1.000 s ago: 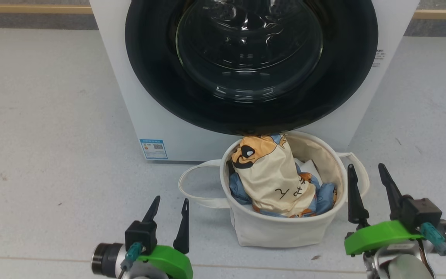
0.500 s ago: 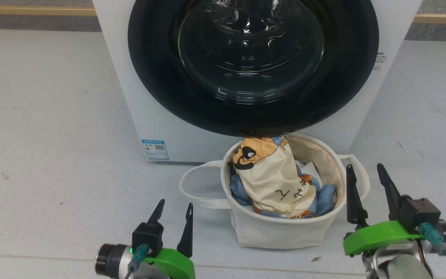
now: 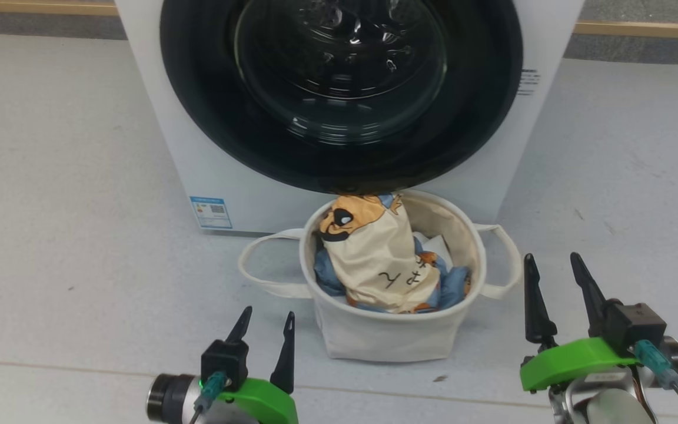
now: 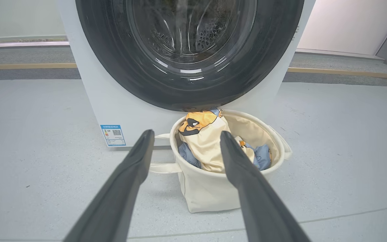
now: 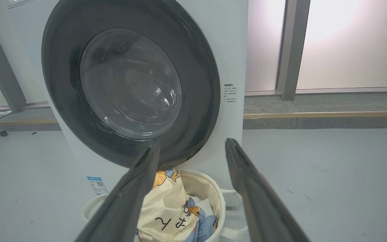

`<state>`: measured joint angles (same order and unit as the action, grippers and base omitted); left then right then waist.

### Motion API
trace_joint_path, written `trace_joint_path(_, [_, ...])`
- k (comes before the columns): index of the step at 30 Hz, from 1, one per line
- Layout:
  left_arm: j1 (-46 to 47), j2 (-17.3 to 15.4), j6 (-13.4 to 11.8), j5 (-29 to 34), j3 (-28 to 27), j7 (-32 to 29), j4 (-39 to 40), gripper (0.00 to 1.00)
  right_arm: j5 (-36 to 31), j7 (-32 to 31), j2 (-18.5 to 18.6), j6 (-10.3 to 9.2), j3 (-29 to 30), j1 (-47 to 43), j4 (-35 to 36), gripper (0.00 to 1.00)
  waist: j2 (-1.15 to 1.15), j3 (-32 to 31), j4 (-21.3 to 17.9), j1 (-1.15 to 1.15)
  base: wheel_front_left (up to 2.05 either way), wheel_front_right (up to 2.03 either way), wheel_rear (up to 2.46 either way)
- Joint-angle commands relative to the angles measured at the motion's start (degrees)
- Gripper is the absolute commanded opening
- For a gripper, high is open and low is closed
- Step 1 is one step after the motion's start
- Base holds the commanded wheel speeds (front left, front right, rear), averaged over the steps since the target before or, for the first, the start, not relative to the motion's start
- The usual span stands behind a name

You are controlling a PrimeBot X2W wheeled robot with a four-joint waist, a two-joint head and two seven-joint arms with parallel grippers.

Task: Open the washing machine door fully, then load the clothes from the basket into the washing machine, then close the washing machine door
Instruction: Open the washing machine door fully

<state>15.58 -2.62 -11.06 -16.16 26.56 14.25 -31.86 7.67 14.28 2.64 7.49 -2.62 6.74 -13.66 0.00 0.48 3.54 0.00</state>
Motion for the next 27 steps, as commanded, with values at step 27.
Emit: trace_joint_path(27, [2.35, -0.26, 0.70, -0.84, -2.58, 0.74, 2.68, 1.00, 0.93, 0.72, 0.24, 0.00, -1.00, 2.04, 1.58, 1.00, 0.00, 0.21, -0.02, 0.00, 1.01, 0.71, -1.72])
